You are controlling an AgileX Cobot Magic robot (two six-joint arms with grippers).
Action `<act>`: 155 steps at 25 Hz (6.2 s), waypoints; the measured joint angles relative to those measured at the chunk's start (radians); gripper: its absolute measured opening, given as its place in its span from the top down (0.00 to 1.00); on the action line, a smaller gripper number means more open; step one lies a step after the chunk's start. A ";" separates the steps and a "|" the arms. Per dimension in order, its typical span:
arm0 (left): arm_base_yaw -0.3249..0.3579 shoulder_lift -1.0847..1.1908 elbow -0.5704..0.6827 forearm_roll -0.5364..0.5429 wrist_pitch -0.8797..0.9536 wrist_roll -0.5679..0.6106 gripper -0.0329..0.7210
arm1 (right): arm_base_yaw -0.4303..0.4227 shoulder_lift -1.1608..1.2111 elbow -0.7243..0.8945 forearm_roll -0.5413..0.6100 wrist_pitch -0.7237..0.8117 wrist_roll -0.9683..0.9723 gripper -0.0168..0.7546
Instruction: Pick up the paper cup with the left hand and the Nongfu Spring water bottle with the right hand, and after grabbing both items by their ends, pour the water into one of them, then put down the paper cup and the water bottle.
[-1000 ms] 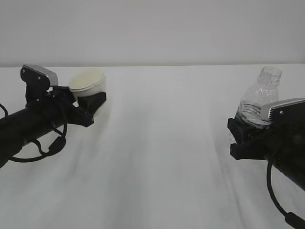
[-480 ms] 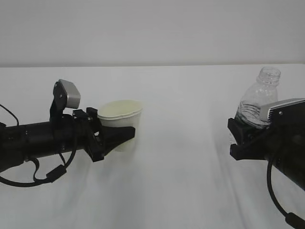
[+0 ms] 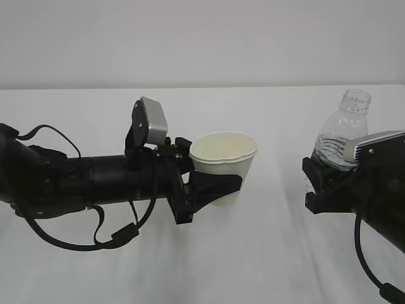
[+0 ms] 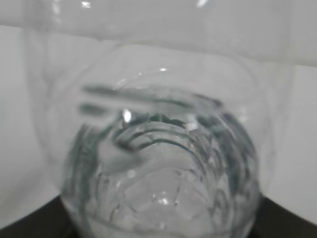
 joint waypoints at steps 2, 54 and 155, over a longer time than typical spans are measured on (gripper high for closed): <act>-0.008 0.009 -0.023 0.000 0.008 -0.014 0.36 | 0.000 0.000 0.001 0.000 0.000 0.000 0.45; -0.090 0.116 -0.116 0.140 -0.004 -0.110 0.36 | 0.000 -0.418 0.076 0.201 0.387 -0.551 0.45; -0.179 0.116 -0.172 0.171 0.027 -0.151 0.39 | 0.000 -0.406 0.076 0.232 0.272 -1.530 0.46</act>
